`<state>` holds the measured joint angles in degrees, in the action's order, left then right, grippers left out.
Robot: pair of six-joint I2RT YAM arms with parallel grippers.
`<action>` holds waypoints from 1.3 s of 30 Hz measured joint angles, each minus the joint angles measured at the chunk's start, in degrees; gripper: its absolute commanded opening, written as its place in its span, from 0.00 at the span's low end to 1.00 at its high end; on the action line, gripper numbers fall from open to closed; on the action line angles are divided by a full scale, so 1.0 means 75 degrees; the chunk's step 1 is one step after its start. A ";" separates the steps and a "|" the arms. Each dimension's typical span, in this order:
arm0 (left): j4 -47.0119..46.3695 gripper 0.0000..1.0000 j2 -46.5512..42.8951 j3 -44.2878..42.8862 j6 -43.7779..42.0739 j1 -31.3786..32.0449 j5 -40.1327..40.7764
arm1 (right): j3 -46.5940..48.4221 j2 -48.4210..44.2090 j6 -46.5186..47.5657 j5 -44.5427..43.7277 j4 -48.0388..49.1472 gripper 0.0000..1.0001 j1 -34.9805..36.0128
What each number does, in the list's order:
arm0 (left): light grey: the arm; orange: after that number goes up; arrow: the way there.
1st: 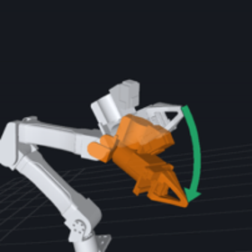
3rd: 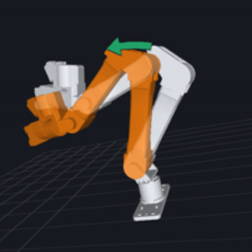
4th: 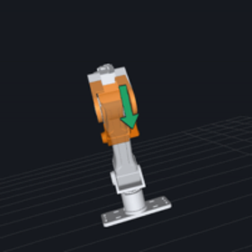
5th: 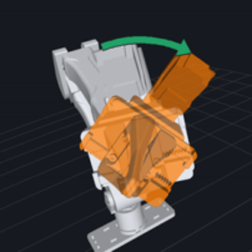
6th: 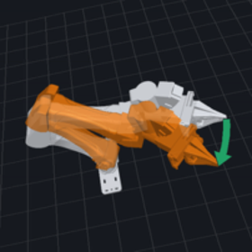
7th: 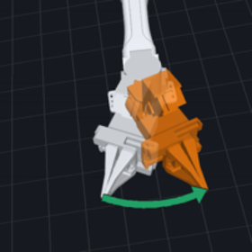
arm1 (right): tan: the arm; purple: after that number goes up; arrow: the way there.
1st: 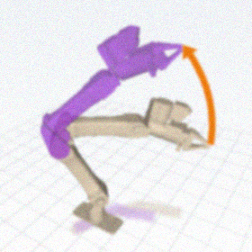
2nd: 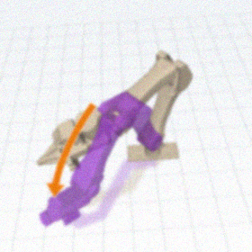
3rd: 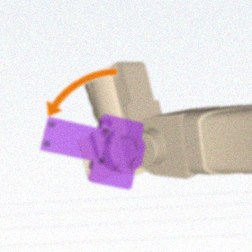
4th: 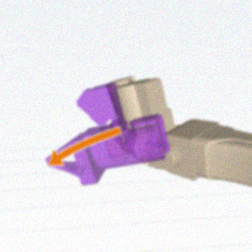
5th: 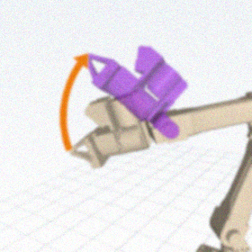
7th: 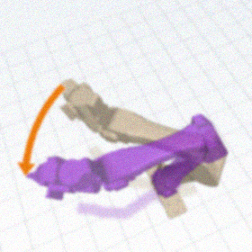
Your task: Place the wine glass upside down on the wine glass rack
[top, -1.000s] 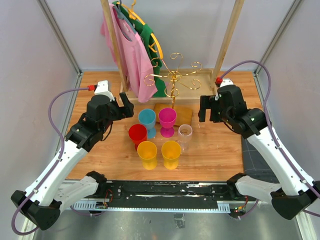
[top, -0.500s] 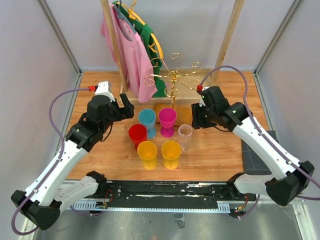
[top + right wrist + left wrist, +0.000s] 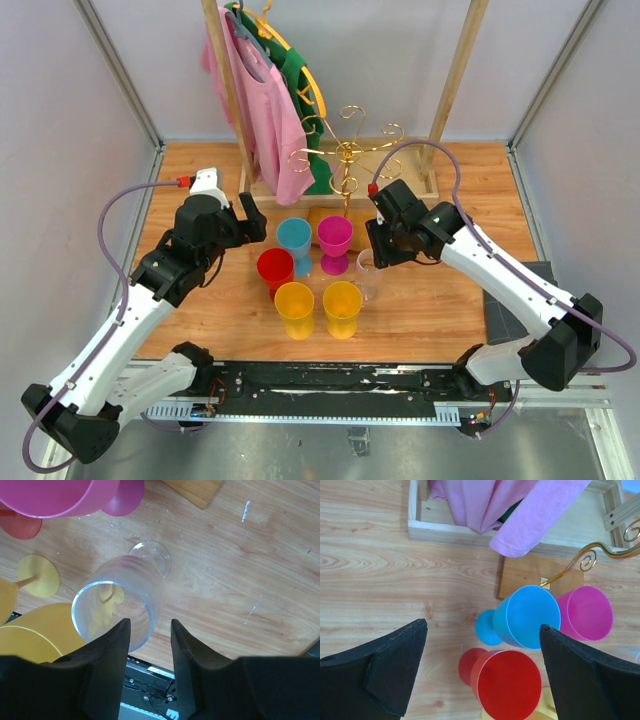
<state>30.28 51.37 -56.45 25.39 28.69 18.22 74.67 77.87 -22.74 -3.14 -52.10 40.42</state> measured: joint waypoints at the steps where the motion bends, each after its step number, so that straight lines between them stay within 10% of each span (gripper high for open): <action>1: 0.0003 0.99 -0.0015 0.0000 0.0000 0.0000 0.0003 | 0.0000 0.0015 0.0000 -0.0020 -0.0020 0.37 0.0020; 21: 0.0012 0.99 -0.0044 0.0029 0.0029 0.0000 -0.0003 | -0.0309 0.0248 -0.0067 -0.0475 0.0003 0.01 0.0216; 39: 0.0038 0.98 0.0090 0.0029 0.0099 0.0000 -0.0169 | -0.0385 -0.1478 -0.0679 -0.1408 -0.1163 0.01 0.0289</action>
<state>30.57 52.05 -56.23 26.13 28.69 16.95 71.79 66.78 -27.83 -13.69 -60.82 42.59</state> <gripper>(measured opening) 0.988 0.088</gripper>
